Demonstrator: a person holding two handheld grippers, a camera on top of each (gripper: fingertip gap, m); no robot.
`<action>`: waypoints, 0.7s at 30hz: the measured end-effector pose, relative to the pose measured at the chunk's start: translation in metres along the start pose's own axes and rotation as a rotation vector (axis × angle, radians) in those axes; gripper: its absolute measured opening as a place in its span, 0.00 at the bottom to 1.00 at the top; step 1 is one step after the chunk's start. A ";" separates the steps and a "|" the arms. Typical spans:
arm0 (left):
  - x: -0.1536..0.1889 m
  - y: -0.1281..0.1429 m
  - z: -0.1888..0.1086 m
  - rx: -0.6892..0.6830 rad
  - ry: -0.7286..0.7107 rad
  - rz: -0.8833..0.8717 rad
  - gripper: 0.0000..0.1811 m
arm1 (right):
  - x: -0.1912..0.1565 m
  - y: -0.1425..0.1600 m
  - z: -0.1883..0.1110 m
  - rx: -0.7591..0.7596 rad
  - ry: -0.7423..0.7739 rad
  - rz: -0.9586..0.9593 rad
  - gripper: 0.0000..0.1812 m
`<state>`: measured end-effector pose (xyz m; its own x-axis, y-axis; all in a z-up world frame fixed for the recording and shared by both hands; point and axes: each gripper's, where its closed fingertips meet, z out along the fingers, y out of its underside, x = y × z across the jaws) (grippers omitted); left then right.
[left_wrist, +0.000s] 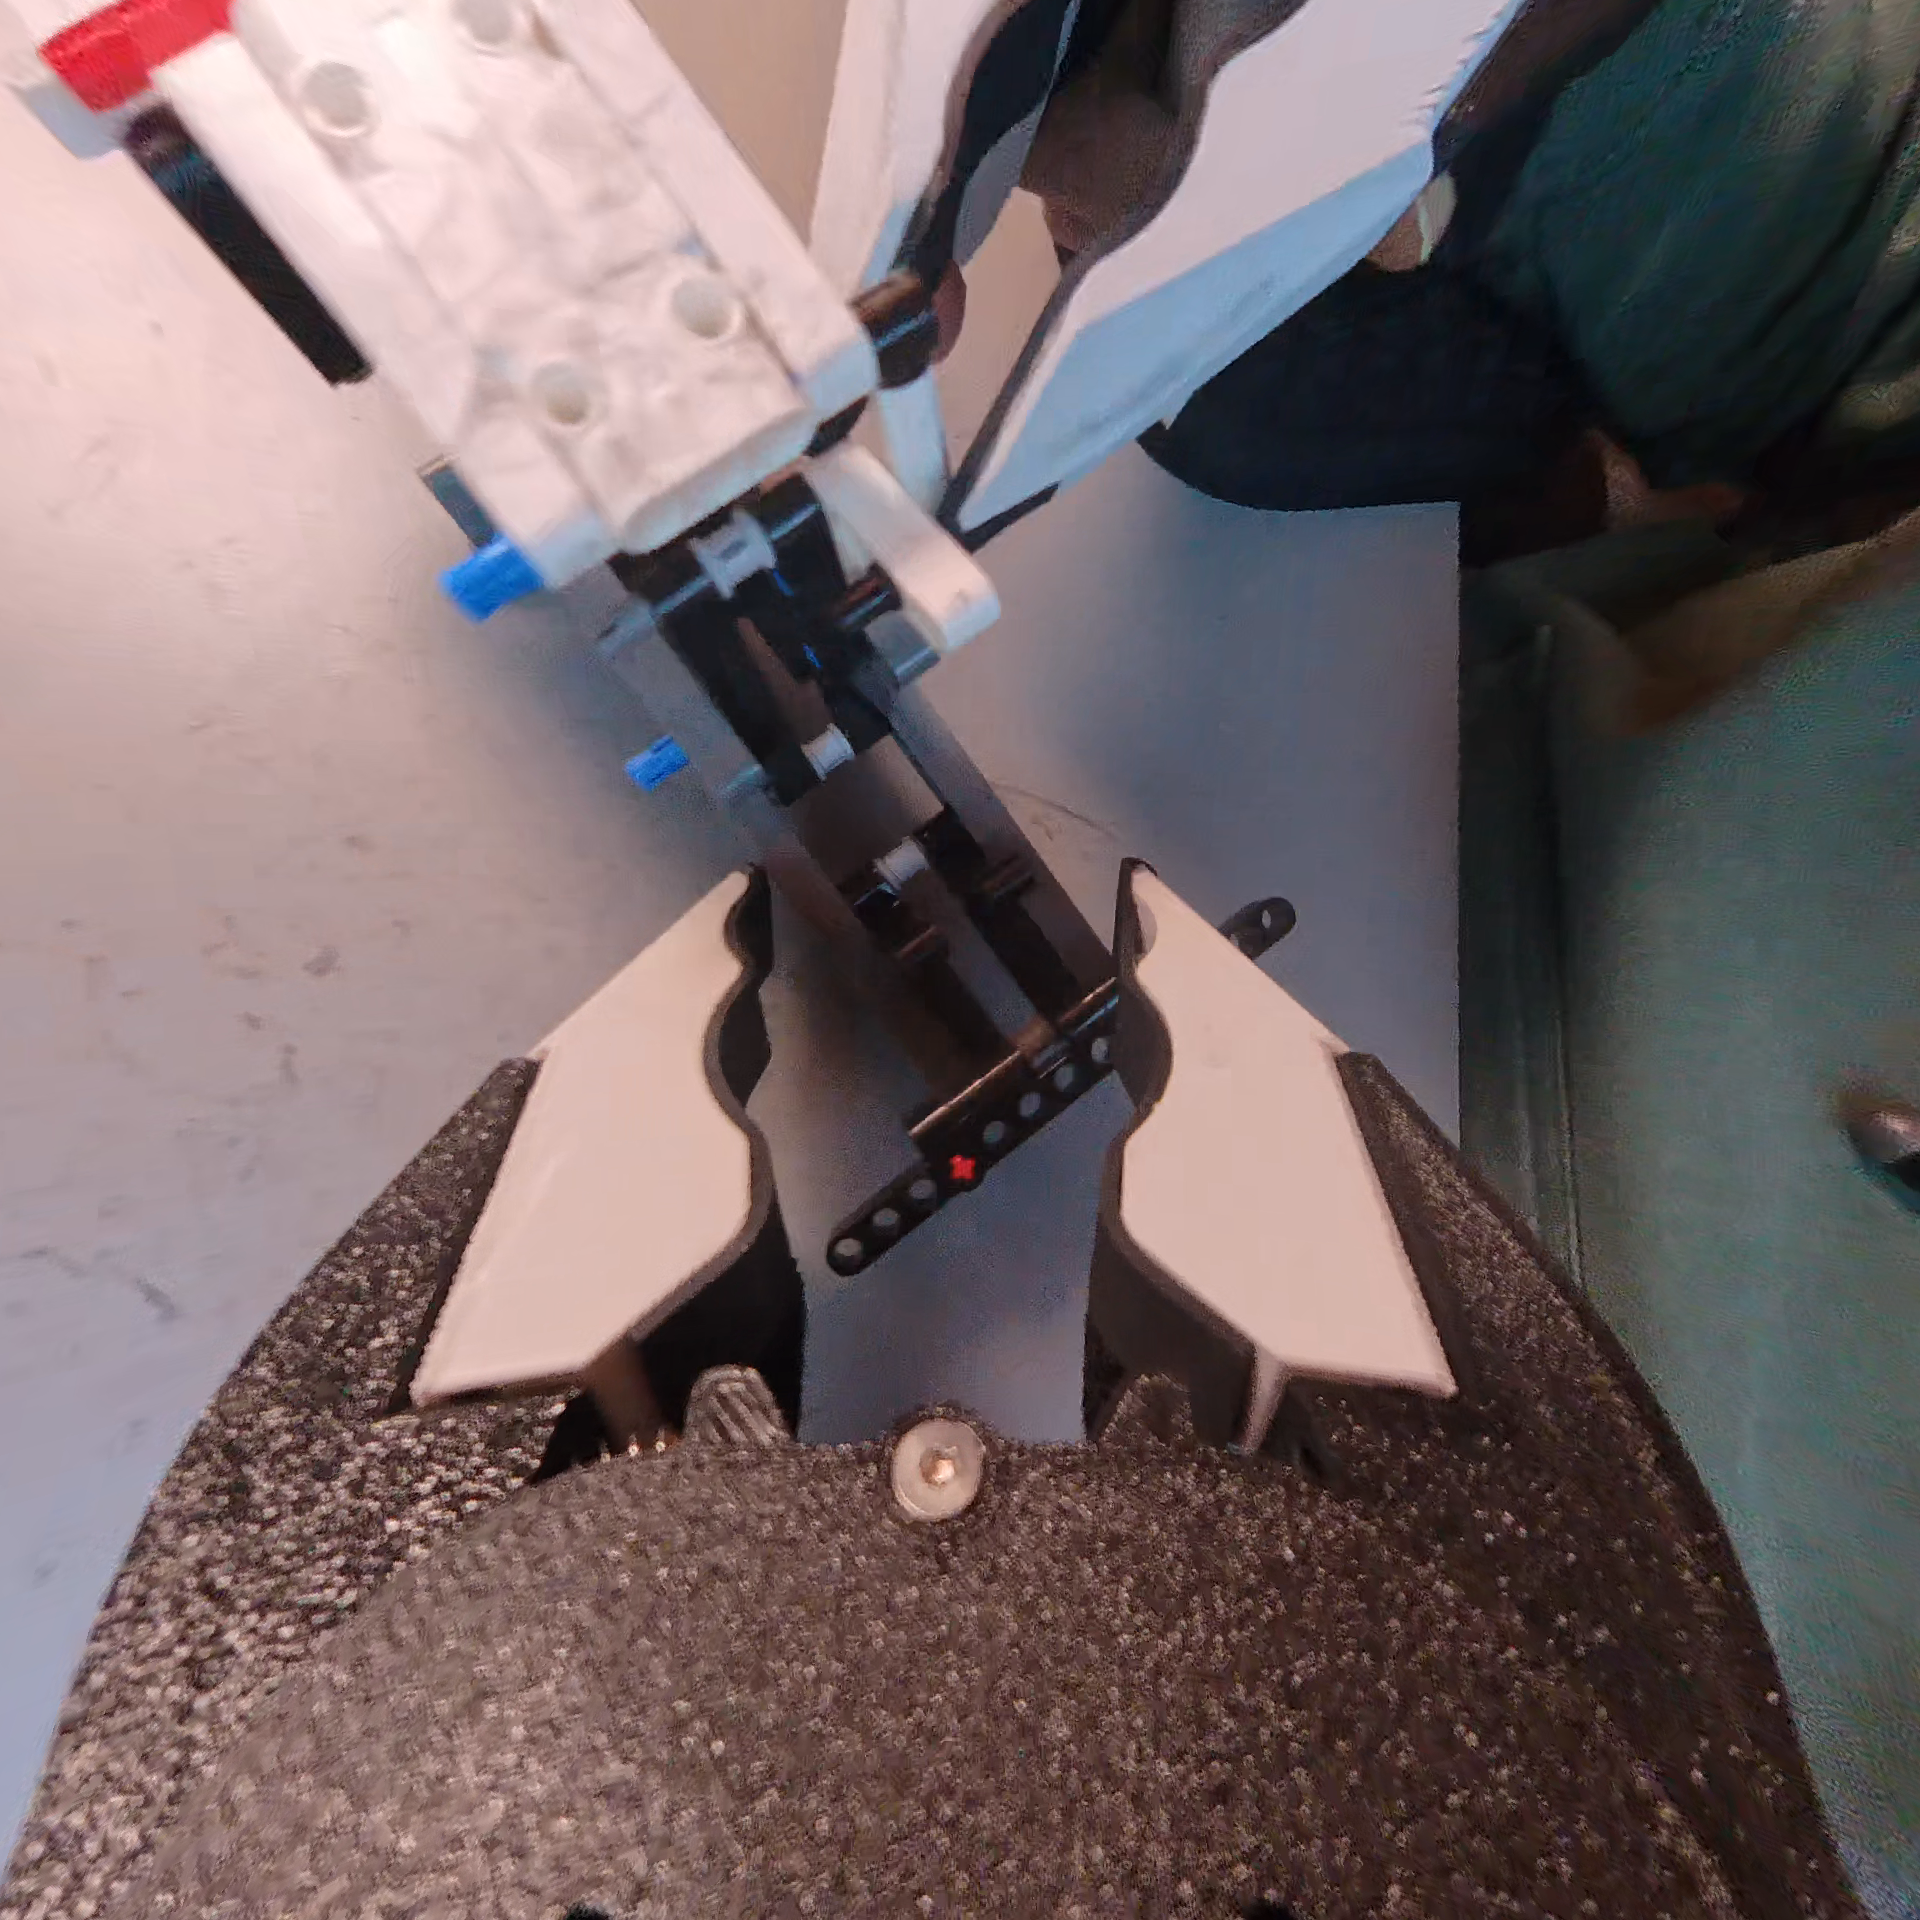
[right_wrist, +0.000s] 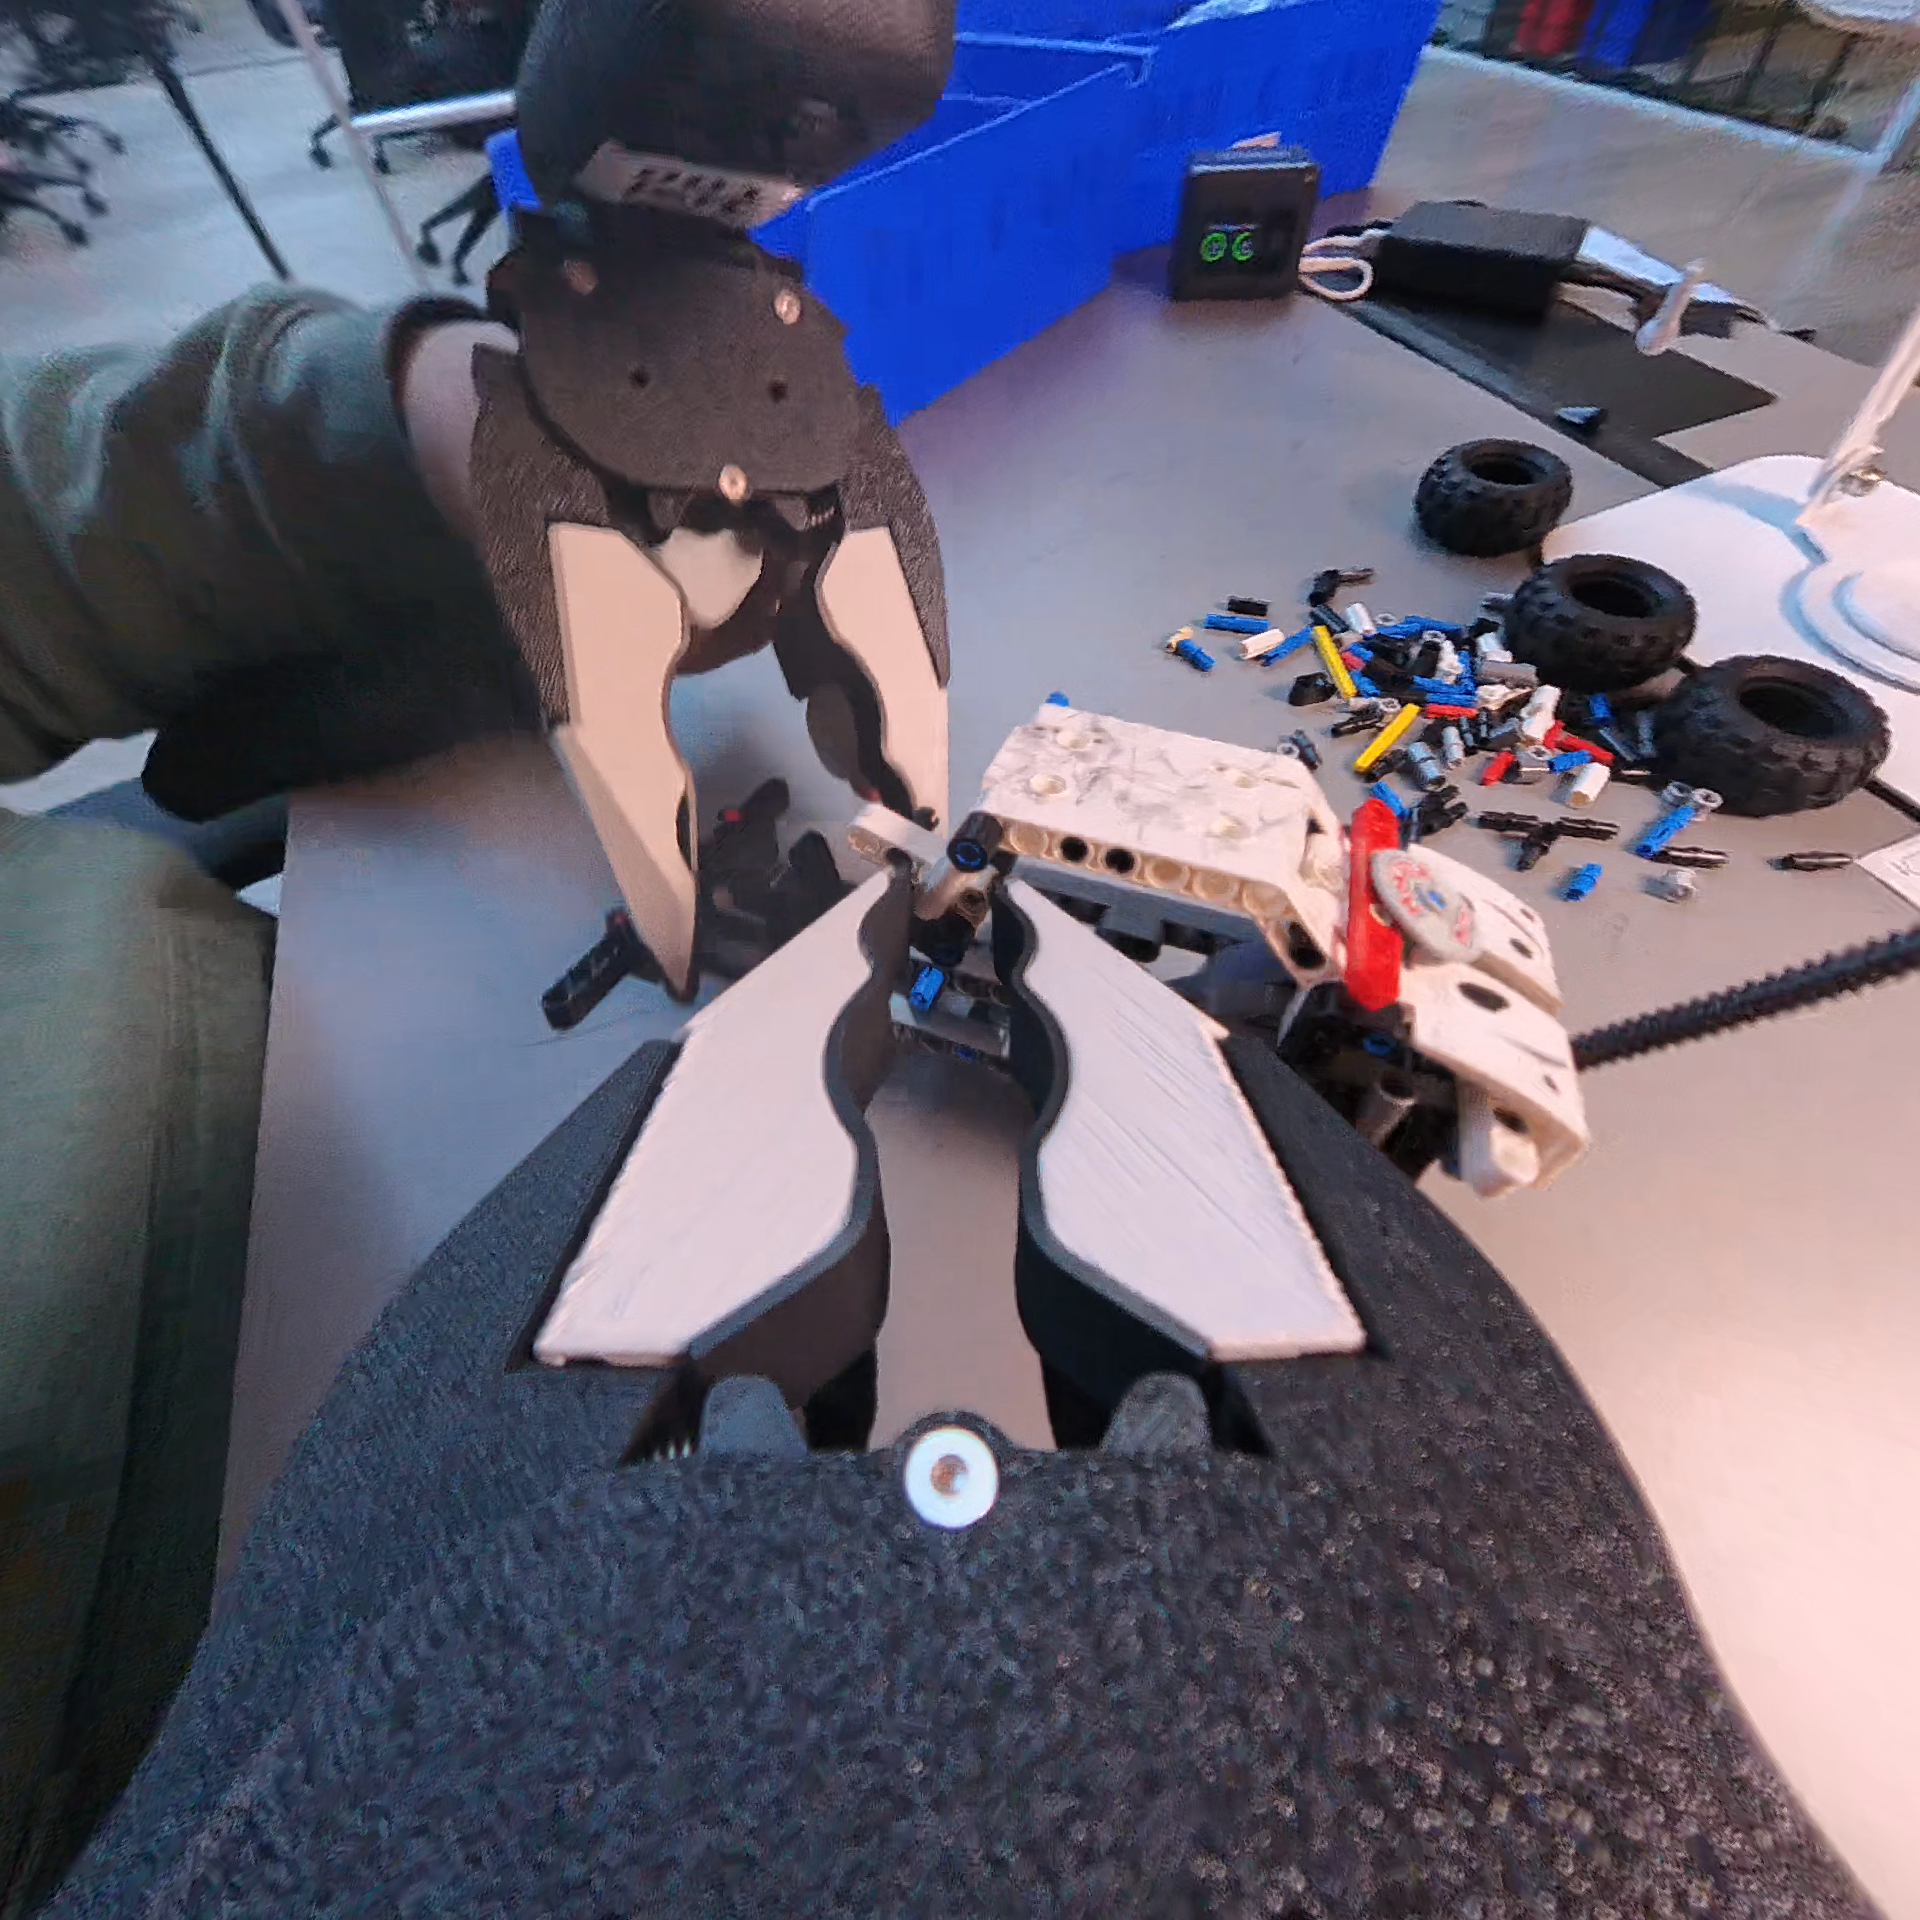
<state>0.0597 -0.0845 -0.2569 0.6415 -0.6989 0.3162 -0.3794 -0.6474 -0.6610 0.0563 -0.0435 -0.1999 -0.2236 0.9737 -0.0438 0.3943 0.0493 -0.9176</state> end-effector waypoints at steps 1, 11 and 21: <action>-0.001 -0.001 -0.006 0.019 0.000 0.012 0.36 | 0.000 0.001 -0.003 -0.012 -0.011 -0.026 0.07; 0.005 -0.032 -0.034 0.229 0.015 0.076 0.25 | -0.023 0.015 -0.018 0.029 -0.252 -0.211 0.05; 0.017 -0.049 -0.015 0.396 0.285 -0.056 0.20 | -0.025 0.020 -0.012 0.038 -0.311 -0.177 0.05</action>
<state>0.0793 -0.0695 -0.2087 0.4245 -0.7576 0.4958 -0.0316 -0.5596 -0.8281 0.0806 -0.0643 -0.2120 -0.5483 0.8363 0.0050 0.2930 0.1976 -0.9355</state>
